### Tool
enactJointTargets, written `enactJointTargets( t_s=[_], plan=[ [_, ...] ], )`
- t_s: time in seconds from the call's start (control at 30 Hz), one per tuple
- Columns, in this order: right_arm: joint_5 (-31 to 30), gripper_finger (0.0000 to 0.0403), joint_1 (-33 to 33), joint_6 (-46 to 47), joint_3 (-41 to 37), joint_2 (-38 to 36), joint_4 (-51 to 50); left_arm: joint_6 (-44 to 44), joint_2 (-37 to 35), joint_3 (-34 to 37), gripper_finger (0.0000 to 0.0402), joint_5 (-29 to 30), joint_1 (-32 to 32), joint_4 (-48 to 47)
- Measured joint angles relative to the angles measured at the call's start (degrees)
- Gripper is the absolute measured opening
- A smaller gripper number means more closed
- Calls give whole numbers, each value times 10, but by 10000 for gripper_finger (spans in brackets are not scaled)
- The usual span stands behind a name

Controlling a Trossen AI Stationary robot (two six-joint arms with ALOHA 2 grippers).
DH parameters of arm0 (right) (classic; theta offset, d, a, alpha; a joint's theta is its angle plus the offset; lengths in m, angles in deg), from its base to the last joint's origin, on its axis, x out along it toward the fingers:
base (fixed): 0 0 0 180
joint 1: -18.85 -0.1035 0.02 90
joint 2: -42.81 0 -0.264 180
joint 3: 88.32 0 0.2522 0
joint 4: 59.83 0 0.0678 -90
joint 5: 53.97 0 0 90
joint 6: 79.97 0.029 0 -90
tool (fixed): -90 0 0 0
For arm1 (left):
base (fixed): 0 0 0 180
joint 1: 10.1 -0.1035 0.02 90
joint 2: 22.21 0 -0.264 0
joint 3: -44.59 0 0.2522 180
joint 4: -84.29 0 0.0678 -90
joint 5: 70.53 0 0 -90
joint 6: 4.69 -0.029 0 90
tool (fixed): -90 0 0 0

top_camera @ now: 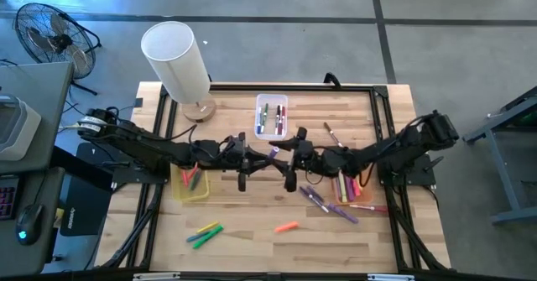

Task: Pick & Place Markers
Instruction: Put the purple highlighter pen into the orange bin

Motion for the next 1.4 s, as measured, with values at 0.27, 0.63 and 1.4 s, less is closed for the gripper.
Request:
enactJointTargets(
  t_s=[0.27,0.63,1.4],
  plan=[
    [38,177,11,-1,6,0,-4,-7,0,0,69,0,0,0],
    [77,58,26,19,6,0,-4,-22,0,0,69,1,0,-1],
    [17,73,26,124,5,-138,-309,-33,-28,0,220,-19,0,-114]
  ],
)
